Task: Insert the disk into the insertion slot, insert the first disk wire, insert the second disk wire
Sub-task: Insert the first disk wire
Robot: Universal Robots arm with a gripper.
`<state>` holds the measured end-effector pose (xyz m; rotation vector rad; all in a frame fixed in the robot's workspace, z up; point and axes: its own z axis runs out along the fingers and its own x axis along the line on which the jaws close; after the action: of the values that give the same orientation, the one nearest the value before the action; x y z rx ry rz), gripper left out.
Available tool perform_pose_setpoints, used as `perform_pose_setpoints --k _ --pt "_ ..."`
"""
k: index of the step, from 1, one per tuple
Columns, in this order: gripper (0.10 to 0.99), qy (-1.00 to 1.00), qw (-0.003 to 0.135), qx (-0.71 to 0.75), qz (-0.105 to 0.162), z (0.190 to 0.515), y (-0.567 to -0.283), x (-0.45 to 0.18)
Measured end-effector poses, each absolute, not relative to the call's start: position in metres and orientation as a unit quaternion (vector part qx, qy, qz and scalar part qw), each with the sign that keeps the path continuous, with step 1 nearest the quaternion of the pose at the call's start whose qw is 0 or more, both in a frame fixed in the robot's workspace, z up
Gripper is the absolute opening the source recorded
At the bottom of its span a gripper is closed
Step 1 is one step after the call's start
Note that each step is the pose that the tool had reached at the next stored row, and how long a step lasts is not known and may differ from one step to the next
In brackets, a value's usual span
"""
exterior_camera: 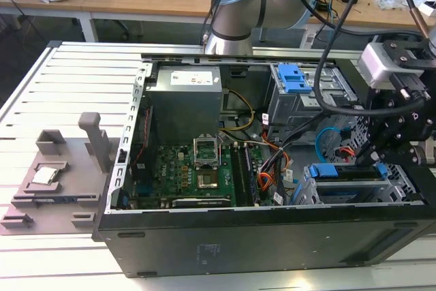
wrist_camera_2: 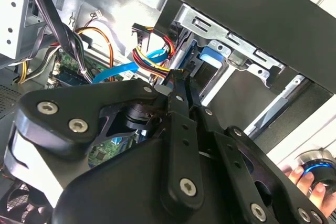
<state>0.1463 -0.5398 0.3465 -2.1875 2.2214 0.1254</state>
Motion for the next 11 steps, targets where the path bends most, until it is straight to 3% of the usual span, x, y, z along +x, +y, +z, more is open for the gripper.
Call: perform_pose_setpoints --k 11 --pt "0.157 0.711 0.015 -0.701 0.044 0.3441 -0.5428 0.1463"
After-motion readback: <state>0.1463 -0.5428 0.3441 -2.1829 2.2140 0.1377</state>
